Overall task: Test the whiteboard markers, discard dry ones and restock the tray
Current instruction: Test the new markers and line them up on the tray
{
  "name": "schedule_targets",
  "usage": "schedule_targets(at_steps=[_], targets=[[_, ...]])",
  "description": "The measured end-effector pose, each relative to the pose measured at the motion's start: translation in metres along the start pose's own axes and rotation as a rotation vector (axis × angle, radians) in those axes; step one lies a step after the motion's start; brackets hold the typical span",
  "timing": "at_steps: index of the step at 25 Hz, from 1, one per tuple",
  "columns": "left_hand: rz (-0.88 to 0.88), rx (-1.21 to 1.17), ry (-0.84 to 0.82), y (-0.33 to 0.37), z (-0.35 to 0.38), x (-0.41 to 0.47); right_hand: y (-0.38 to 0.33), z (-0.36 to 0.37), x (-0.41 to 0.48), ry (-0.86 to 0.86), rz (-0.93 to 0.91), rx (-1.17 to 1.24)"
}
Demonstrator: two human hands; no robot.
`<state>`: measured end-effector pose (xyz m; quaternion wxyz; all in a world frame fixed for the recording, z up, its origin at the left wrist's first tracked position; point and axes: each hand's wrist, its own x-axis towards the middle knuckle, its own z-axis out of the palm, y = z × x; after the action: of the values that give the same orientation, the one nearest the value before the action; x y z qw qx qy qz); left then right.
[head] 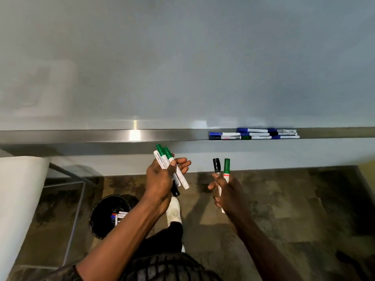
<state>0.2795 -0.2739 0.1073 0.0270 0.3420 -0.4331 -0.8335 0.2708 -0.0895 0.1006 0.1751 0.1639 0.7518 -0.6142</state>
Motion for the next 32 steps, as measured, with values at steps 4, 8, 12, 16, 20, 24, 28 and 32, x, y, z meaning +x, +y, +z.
schedule_targets(at_steps=[4,8,12,16,20,24,28,32], targets=[[-0.023,0.054,-0.014,-0.004,0.034,0.044,-0.001,-0.019,0.063,0.079,-0.093,-0.186],[-0.047,0.096,-0.043,-0.003,0.057,0.079,-0.013,-0.04,0.126,0.317,-0.297,-0.751],[-0.074,0.096,-0.025,-0.002,0.067,0.096,-0.022,-0.056,0.173,0.358,-0.507,-0.924],[-0.062,0.045,0.039,-0.009,0.072,0.1,-0.027,-0.062,0.212,0.286,-0.535,-0.95],[-0.036,-0.032,0.141,-0.022,0.072,0.101,-0.029,-0.064,0.237,0.212,-0.66,-1.011],[0.01,-0.117,0.252,-0.031,0.079,0.097,-0.031,-0.064,0.251,0.123,-0.638,-0.903],[0.022,-0.176,0.297,-0.043,0.093,0.089,-0.034,-0.074,0.258,0.07,-0.776,-0.801],[0.042,-0.197,0.345,-0.058,0.102,0.089,-0.04,-0.085,0.269,0.028,-0.984,-1.056]])
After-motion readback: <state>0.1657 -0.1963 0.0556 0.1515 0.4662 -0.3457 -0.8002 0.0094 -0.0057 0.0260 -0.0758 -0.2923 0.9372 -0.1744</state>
